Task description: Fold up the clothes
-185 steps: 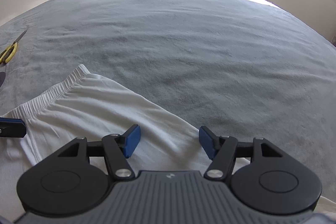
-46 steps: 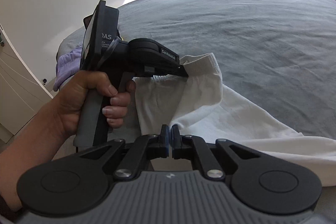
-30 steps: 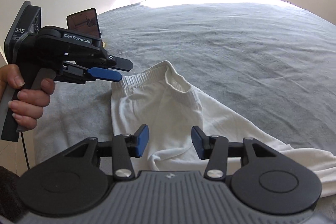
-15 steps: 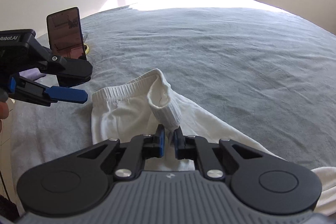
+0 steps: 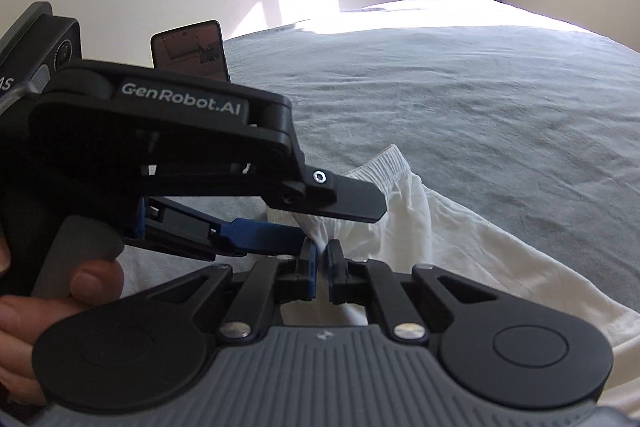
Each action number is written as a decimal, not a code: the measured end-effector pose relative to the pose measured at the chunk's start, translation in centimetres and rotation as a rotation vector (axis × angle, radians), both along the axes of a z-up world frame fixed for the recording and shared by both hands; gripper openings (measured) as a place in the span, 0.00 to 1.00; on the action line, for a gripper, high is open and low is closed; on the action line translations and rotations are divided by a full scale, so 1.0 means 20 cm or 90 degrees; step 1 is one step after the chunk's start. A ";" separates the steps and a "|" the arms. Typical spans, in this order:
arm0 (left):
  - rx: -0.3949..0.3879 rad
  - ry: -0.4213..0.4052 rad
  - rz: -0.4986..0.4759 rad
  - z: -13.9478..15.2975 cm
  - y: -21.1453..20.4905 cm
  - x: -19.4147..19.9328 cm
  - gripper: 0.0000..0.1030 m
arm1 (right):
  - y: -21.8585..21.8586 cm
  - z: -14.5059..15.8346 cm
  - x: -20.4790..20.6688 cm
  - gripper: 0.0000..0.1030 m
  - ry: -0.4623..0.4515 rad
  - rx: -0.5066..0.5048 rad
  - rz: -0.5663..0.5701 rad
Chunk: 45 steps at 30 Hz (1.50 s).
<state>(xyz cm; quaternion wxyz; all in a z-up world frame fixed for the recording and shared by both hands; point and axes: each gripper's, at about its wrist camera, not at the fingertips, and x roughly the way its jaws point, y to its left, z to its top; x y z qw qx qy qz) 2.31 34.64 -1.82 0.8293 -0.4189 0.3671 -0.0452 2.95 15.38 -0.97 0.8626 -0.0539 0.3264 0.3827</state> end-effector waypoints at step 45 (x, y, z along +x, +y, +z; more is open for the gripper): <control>0.167 0.037 0.073 0.07 -0.04 0.00 0.07 | -1.07 -0.15 0.07 0.52 0.261 0.434 -0.452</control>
